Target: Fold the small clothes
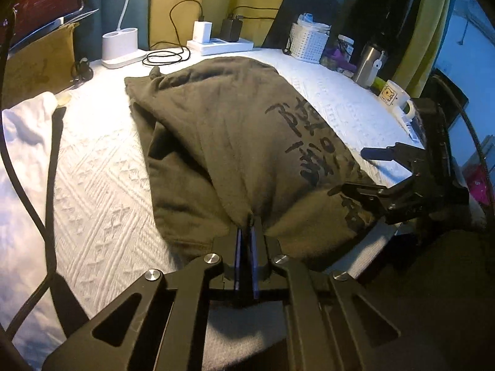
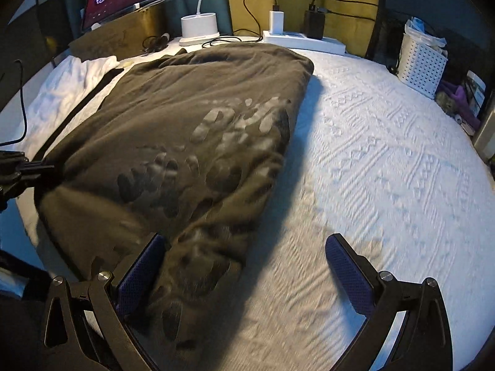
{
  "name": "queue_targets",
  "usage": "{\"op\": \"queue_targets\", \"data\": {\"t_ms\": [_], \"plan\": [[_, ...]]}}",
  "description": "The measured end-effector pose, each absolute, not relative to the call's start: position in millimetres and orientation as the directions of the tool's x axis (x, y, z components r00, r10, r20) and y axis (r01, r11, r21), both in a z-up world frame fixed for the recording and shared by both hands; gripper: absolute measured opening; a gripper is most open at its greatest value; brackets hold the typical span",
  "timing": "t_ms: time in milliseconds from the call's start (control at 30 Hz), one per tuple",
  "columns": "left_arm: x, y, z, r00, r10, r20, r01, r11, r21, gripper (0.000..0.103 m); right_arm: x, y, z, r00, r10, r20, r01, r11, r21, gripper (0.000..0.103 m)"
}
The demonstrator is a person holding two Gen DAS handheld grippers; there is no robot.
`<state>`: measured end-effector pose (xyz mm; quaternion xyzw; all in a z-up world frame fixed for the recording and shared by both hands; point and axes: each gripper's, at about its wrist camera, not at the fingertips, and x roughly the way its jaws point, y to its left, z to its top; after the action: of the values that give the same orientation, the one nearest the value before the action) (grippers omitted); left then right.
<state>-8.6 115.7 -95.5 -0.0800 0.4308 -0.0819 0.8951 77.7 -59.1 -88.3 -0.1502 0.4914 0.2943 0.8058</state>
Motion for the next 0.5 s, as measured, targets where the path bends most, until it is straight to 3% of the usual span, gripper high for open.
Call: {"op": "queue_targets", "data": {"t_ms": [300, 433, 467, 500], "plan": [[-11.7, 119.3, -101.5, 0.601, -0.210, -0.771, 0.060, 0.974, -0.219, 0.004, 57.7, -70.2, -85.4, 0.336, 0.318, -0.887, -0.628, 0.777, 0.041, 0.103], [-12.2, 119.3, -101.9, 0.595, -0.209, -0.776, 0.067, 0.975, -0.211, 0.004, 56.0, -85.1, -64.8, 0.395, 0.376, -0.838, -0.611, 0.789, 0.066, 0.103], [-12.0, 119.7, -102.4, 0.593, -0.208, -0.778, 0.064, 0.975, -0.212, 0.004, 56.6, -88.2, -60.4, 0.411, 0.386, -0.826, -0.610, 0.790, 0.066, 0.101], [-11.8, 119.9, -103.1, 0.591, -0.209, -0.779, 0.065, 0.975, -0.212, 0.004, 57.5, -89.6, -59.1, 0.421, 0.387, -0.820, -0.609, 0.791, 0.061, 0.092]]}}
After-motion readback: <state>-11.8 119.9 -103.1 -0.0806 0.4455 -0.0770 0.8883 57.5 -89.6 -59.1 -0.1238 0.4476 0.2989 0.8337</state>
